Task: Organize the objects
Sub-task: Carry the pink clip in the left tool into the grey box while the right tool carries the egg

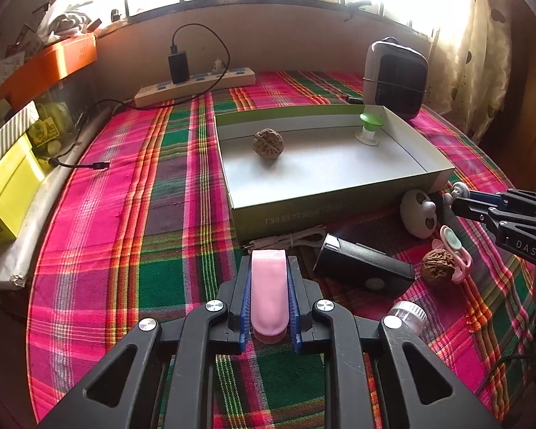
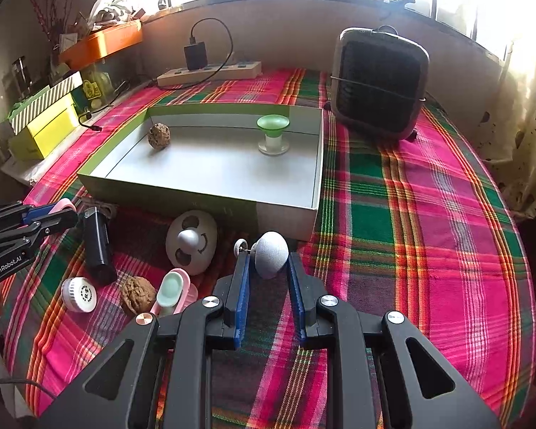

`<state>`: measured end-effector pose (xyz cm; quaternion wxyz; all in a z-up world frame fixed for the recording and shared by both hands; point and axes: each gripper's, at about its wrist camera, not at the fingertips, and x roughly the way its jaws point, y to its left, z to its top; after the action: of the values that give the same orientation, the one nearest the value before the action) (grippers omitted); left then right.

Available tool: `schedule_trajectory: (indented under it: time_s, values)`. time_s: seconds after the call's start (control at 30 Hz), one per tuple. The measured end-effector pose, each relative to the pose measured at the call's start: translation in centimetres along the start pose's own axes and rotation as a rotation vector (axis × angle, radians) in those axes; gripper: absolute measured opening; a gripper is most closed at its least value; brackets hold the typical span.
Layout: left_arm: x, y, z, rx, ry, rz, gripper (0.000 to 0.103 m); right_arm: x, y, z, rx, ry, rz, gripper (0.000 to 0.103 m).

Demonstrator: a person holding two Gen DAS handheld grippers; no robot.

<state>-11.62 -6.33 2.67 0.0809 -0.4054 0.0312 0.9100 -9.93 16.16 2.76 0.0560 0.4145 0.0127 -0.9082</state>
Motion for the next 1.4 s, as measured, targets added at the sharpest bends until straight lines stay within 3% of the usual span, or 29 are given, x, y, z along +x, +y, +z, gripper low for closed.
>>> schedule_trajectory:
  time_s: [0.37, 0.7, 1.4]
  values:
    - [-1.5, -0.1, 2.1, 0.002, -0.045, -0.015, 0.016, -1.5, -0.2, 1.2, 0.004, -0.037, -0.008, 0.021]
    - [-0.6, -0.5, 4.9, 0.0, -0.052, -0.04, 0.016, -1.6, -0.3, 3.5, -0.001, -0.062, -0.006, 0.021]
    - [4.4, 0.1, 7.8, -0.023, -0.003, -0.033, 0.016, 4.6, -0.1, 8.0, -0.02, 0.0, -0.014, 0.021]
